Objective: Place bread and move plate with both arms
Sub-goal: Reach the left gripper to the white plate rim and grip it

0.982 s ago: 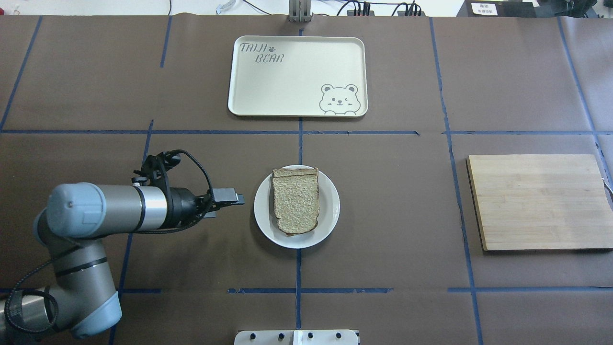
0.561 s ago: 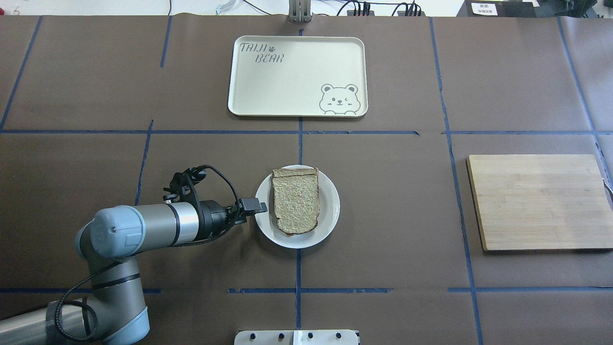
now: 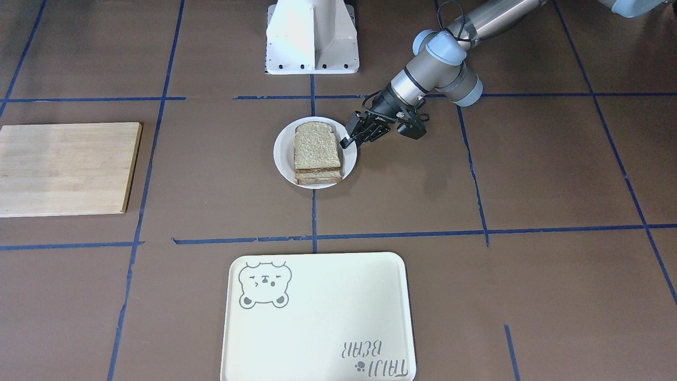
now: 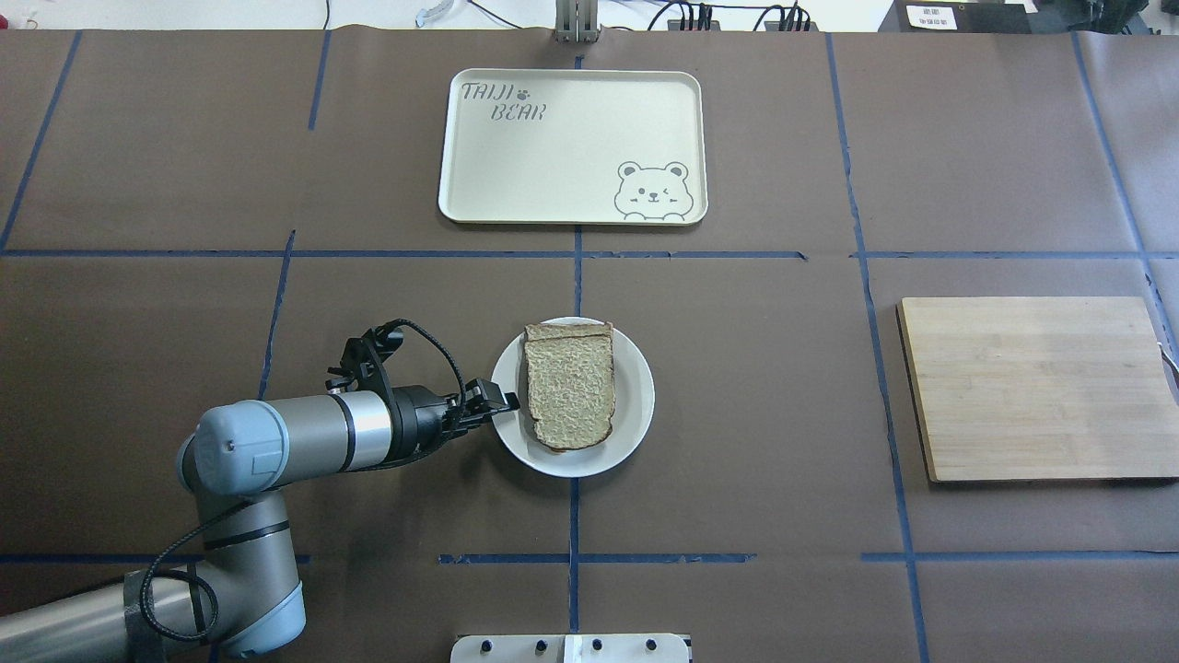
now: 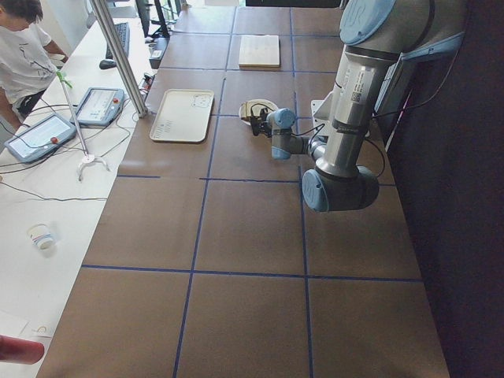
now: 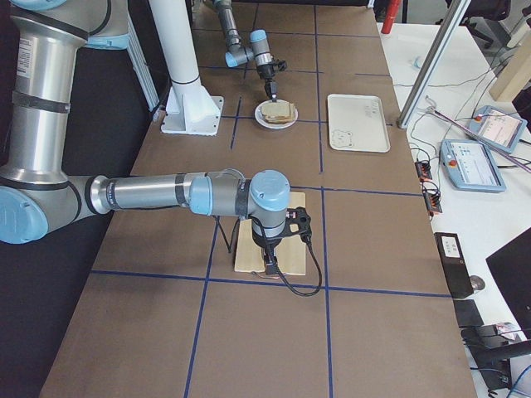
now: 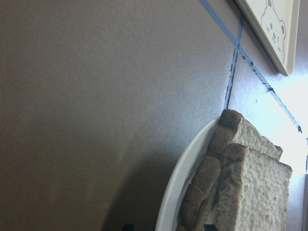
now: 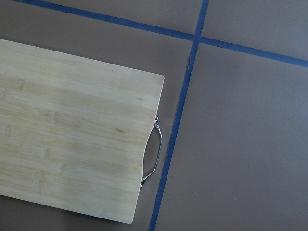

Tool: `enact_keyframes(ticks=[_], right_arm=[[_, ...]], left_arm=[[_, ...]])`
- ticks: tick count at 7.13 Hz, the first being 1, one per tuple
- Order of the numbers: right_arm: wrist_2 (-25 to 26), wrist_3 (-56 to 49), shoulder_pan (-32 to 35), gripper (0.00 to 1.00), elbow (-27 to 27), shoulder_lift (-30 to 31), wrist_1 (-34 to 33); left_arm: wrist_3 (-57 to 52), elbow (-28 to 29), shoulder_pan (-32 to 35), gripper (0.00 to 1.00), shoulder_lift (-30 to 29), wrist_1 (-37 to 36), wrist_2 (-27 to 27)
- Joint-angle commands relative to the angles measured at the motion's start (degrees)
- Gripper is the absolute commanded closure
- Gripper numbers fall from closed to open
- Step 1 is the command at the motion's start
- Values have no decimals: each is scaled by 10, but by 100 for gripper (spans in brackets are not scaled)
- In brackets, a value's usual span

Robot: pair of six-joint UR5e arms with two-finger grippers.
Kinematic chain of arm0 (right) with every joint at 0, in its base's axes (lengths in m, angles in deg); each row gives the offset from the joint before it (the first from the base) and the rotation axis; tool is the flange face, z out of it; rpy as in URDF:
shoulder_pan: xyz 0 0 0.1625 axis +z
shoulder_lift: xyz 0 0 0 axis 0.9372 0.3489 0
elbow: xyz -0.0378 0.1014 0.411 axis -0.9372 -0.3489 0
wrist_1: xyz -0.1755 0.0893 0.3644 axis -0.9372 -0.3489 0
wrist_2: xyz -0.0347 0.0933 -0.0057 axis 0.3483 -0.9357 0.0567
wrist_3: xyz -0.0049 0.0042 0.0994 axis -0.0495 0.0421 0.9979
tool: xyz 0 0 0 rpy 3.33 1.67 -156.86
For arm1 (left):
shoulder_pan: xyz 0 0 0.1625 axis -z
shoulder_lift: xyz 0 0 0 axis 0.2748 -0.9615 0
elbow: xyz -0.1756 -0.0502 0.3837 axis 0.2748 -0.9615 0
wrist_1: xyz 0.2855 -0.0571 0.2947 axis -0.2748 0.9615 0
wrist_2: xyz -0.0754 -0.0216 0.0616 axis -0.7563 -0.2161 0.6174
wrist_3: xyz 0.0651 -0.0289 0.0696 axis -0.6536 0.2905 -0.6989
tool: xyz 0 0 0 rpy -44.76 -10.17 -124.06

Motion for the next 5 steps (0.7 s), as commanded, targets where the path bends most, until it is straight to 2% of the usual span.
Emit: enact_keyframes(ticks=[1,2,3,5], right_arm=[[0,0,0,0,0,0,0],[0,0,0,0,0,0,0],[0,0,0,0,0,0,0],[0,0,0,0,0,0,0]], left_arm=[[1,13,-1,81,-1,10,0],[1,13,-1,84,-2,14,1],[1,16,-1,92,0,36,1],[2,18,-1,97,2,88,1]])
